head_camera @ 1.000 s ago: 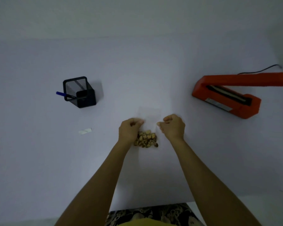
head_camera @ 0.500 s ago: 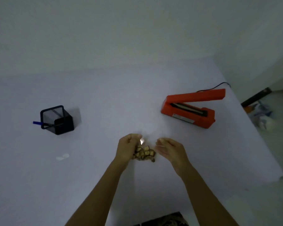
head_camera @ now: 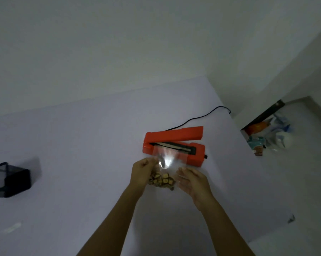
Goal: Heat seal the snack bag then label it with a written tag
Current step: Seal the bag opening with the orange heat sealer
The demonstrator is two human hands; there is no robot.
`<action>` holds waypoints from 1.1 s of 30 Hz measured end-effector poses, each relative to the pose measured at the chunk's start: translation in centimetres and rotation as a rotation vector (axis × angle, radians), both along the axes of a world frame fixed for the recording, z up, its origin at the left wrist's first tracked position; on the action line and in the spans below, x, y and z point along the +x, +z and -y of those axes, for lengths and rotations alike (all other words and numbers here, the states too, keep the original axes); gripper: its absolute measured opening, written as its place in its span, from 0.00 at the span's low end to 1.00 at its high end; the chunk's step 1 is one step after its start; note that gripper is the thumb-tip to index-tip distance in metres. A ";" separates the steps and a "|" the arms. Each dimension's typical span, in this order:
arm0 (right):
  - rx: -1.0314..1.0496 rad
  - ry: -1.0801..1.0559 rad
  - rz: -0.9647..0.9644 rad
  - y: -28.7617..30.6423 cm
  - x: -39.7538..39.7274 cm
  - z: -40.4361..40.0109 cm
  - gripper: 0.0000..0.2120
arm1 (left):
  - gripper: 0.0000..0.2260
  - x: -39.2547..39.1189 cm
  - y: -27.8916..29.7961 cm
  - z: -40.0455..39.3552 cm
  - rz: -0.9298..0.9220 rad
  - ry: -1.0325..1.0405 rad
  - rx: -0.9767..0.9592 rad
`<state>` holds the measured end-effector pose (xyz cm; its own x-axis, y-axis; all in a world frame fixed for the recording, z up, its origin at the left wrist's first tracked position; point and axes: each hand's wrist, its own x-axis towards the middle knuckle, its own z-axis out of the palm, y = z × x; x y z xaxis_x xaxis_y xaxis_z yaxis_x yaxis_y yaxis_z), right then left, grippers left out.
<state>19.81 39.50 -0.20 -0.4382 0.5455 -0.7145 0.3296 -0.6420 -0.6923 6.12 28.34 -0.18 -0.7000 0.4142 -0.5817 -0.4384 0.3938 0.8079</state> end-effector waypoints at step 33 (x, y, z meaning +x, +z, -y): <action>0.322 0.143 0.356 -0.7 -2.0 -3.8 0.15 | 0.10 -0.9 -2.0 -4.1 0.013 0.043 -0.056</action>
